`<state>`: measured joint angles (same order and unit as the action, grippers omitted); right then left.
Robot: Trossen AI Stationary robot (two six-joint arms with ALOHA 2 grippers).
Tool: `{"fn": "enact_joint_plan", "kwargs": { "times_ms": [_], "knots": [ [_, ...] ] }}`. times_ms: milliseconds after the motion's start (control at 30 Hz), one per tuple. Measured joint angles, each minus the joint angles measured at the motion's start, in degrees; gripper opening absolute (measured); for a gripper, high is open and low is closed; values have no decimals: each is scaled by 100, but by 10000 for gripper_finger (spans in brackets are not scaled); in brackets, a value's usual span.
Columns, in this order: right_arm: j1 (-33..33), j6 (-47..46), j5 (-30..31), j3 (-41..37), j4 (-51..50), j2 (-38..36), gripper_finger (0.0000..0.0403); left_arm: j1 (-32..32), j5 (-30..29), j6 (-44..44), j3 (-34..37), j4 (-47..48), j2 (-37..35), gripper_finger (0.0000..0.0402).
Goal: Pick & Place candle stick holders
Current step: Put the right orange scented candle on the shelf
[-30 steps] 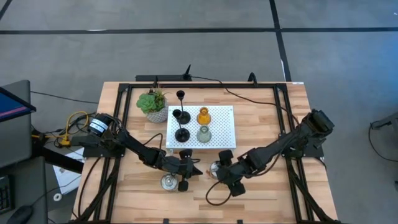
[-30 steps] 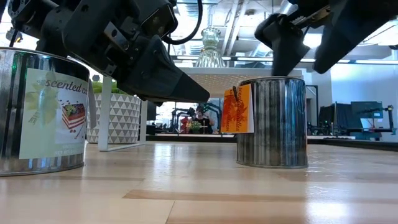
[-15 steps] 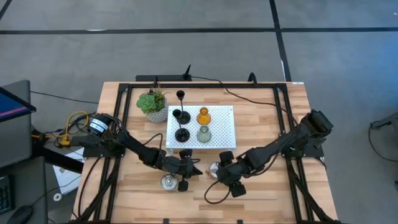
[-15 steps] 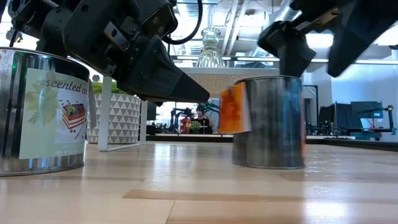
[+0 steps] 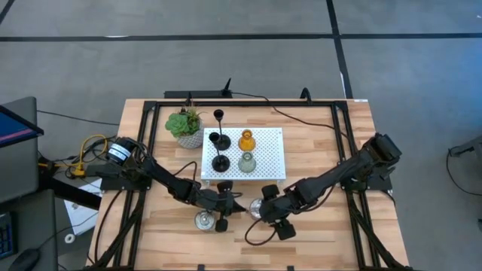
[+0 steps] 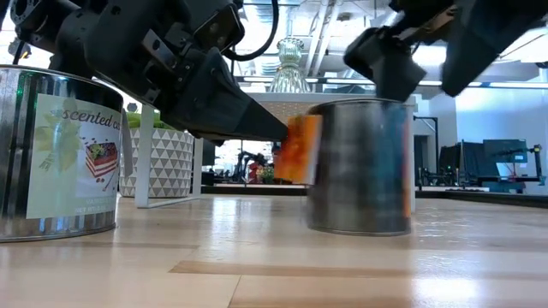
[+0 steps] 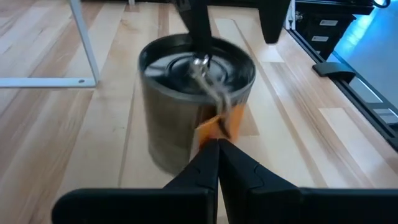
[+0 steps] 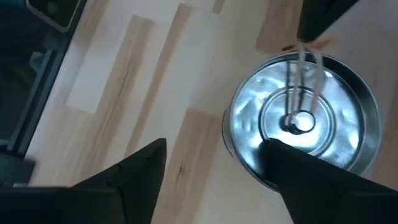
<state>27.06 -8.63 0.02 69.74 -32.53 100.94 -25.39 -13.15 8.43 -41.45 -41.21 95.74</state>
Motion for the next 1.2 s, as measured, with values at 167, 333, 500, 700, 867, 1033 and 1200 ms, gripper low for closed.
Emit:
{"fn": "enact_joint_plan", "kwargs": {
  "times_ms": [167, 333, 500, 700, 867, 1033, 1200],
  "knots": [
    [-59, -23, -1, -12, -193, -108, 220, 0, -9, 0, 0, 2, 0, 8],
    [-95, -18, 108, -60, -207, -18, 151, 2, -11, 0, 0, 0, 0, 8],
    [-93, -39, 145, -36, -143, 117, 103, 0, -9, 0, 0, 0, 0, 8],
    [-100, -28, 134, -42, -121, 117, 78, 0, -7, 0, 0, 2, 0, 8],
    [-100, -42, 130, -42, -125, 119, 39, 0, -8, 0, 0, 2, 0, 8],
    [-104, -90, 135, -42, -130, 117, 7, 0, -7, 0, 0, 1, 0, 8],
    [-88, -152, 151, -42, -136, 117, 2, 0, -7, 0, 0, 1, 0, 8]
  ]
}}
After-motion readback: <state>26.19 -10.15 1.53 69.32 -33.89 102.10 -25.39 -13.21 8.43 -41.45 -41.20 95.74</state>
